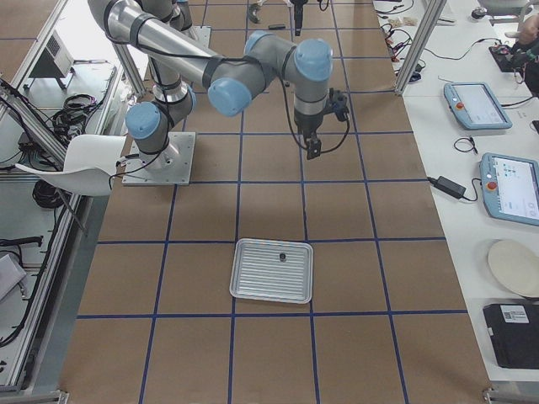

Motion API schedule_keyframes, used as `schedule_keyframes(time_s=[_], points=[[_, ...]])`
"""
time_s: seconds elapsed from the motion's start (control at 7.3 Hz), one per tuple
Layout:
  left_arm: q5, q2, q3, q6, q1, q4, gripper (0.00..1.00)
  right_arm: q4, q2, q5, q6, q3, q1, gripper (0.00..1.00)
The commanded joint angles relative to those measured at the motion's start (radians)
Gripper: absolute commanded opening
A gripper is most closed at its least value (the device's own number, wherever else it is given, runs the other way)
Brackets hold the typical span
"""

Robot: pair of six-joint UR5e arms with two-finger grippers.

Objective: Place bearing gear from tray to pile

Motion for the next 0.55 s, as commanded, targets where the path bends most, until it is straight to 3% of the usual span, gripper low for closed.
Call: schedule_keyframes(time_s=[0.0, 0.27, 0.41], points=[[0.007, -0.088, -0.028, -0.128, -0.090, 0.088, 1.00, -0.114, 0.161, -0.004, -0.298, 0.017, -0.169, 1.00], [0.013, -0.118, -0.063, -0.152, -0.121, 0.092, 1.00, -0.249, 0.319, 0.006, -0.423, 0.025, -0.261, 1.00], [0.012, -0.138, -0.101, -0.161, -0.121, 0.200, 1.00, -0.279, 0.370, -0.001, -0.427, 0.028, -0.275, 1.00]])
